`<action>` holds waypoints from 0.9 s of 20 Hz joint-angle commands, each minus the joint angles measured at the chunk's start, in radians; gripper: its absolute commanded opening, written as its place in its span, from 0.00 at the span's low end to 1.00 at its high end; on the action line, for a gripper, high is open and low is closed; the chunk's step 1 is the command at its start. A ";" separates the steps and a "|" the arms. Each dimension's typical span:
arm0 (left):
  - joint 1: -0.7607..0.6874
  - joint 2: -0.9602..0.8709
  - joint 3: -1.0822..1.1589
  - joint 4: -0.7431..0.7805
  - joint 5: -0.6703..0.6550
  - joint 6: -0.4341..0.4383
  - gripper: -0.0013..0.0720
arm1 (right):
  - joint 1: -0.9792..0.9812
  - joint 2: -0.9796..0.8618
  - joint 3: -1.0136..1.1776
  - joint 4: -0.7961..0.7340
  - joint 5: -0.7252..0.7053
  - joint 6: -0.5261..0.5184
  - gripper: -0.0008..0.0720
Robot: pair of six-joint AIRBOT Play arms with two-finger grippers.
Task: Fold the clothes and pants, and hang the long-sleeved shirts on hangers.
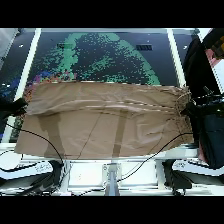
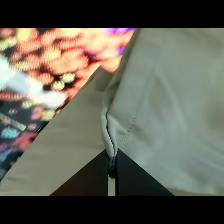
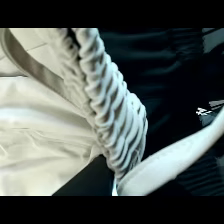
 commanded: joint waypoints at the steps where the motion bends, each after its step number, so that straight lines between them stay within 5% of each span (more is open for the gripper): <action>1: 0.001 -0.040 -0.032 0.067 0.042 -0.051 0.03 | 0.000 0.000 0.000 -0.002 -0.062 0.000 0.07; 15: -0.003 -0.082 -0.032 0.047 0.248 -0.169 0.04 | 0.151 0.000 0.000 0.081 -0.422 0.020 0.07; 18: -0.004 -0.083 -0.032 0.008 0.322 -0.170 0.04 | 0.176 0.000 0.000 0.079 -0.517 0.121 0.07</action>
